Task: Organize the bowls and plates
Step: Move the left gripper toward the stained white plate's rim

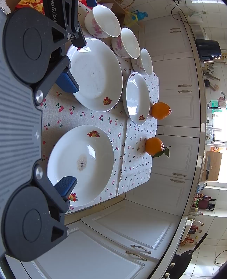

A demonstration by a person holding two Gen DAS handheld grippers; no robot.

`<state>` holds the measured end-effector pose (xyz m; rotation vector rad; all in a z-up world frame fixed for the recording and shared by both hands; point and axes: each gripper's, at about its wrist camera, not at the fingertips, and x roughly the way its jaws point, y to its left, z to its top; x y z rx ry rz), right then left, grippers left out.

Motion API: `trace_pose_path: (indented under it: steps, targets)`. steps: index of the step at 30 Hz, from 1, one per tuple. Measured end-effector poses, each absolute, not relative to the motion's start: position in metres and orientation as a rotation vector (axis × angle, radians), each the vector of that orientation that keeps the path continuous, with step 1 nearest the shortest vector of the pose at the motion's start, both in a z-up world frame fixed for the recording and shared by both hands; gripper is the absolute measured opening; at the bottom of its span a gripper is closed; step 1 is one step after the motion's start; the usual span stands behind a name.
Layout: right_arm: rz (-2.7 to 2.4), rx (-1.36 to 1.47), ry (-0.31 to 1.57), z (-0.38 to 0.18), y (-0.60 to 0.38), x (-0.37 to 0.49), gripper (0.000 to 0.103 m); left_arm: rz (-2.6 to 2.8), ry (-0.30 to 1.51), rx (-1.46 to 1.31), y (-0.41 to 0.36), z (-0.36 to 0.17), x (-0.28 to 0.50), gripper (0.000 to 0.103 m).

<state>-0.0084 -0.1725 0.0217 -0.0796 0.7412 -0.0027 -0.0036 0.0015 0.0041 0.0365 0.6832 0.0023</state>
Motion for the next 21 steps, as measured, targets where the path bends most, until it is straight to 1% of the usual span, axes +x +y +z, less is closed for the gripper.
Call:
trace_pose_path:
  steps: [21]
  targets:
    - [0.013,-0.086,0.739,0.0203,-0.1735,-0.0016,0.103,-0.021,0.687,0.051,-0.0013,0.0033,0.0038,0.102]
